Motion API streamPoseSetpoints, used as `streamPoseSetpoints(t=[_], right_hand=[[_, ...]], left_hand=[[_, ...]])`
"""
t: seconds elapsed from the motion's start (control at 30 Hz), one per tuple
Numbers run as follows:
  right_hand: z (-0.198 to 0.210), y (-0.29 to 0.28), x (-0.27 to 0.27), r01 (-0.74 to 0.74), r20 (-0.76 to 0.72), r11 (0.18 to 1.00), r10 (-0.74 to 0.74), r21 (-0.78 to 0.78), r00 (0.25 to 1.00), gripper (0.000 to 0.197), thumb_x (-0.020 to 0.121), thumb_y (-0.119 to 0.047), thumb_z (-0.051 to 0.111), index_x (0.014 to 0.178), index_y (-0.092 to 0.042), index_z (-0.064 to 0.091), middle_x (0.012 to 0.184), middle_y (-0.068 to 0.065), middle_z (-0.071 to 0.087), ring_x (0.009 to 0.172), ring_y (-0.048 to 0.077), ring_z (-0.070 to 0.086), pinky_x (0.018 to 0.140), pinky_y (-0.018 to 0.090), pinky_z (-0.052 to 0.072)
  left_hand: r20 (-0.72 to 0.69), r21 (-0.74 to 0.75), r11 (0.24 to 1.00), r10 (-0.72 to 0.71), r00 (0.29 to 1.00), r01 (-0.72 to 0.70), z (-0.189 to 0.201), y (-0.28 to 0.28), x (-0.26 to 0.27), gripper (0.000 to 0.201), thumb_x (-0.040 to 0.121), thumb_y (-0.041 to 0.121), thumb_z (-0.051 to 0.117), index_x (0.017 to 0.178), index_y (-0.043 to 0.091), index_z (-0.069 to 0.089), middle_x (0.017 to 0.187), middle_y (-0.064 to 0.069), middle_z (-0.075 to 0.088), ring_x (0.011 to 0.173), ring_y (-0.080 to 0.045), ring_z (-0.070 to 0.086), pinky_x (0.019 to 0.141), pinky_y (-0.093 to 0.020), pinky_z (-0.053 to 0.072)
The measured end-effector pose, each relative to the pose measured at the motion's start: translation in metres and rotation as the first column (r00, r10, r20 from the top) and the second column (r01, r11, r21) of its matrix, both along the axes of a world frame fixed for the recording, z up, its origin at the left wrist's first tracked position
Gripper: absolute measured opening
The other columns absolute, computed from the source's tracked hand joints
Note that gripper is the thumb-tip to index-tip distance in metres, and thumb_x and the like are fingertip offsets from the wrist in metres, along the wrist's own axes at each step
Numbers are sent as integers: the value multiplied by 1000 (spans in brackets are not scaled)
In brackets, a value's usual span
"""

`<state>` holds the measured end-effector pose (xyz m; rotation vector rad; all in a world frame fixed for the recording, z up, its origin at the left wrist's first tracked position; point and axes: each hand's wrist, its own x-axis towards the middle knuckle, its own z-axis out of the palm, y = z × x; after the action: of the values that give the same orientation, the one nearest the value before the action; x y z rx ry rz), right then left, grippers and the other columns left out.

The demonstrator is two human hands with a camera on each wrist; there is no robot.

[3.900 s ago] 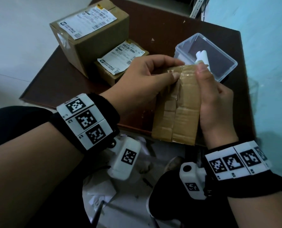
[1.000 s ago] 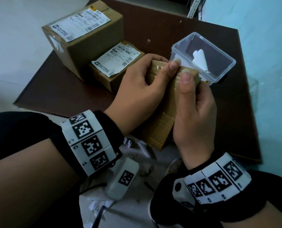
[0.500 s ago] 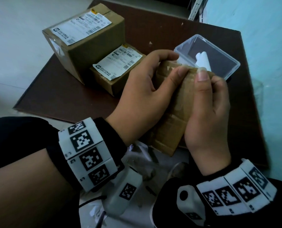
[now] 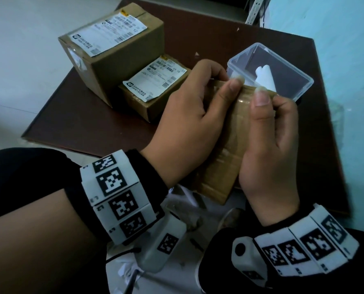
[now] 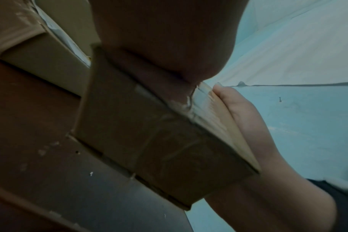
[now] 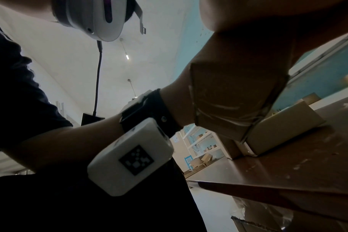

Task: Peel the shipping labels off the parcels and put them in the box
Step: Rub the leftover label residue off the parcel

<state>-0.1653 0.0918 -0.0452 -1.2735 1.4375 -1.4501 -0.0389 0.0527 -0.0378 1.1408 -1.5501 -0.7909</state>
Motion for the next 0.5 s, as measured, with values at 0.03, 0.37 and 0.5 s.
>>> streamPoseSetpoints(t=[0.03, 0.37, 0.5], right_hand=[[0, -1, -1, -5, 7, 1000, 5, 12, 1000, 28, 97, -62, 53, 110, -37, 55, 100, 4, 72, 92, 26, 74, 82, 59, 63], [-2, -9, -7, 48, 57, 998, -46, -44, 997, 20, 106, -41, 50, 103, -22, 55, 81, -13, 71, 77, 2, 69, 69, 23, 55], [-5, -8, -4, 31, 31, 998, -29, -55, 999, 29, 100, -55, 53, 104, -26, 57, 93, -2, 70, 87, 22, 70, 78, 45, 62]], left_hand=[[-3, -2, 1000, 4, 1000, -4, 0, 0, 0, 18, 107, 29, 59, 106, 11, 61, 78, 14, 55, 72, 6, 54, 65, -9, 38], [-35, 23, 982, -187, 982, 187, -1, -11, 4, 38, 105, 20, 60, 139, 5, 56, 125, 1, 68, 117, -2, 63, 100, -19, 50], [-68, 73, 982, -169, 983, 174, -2, -8, 4, 20, 105, 19, 60, 123, 11, 60, 103, 11, 64, 91, 7, 59, 81, -9, 46]])
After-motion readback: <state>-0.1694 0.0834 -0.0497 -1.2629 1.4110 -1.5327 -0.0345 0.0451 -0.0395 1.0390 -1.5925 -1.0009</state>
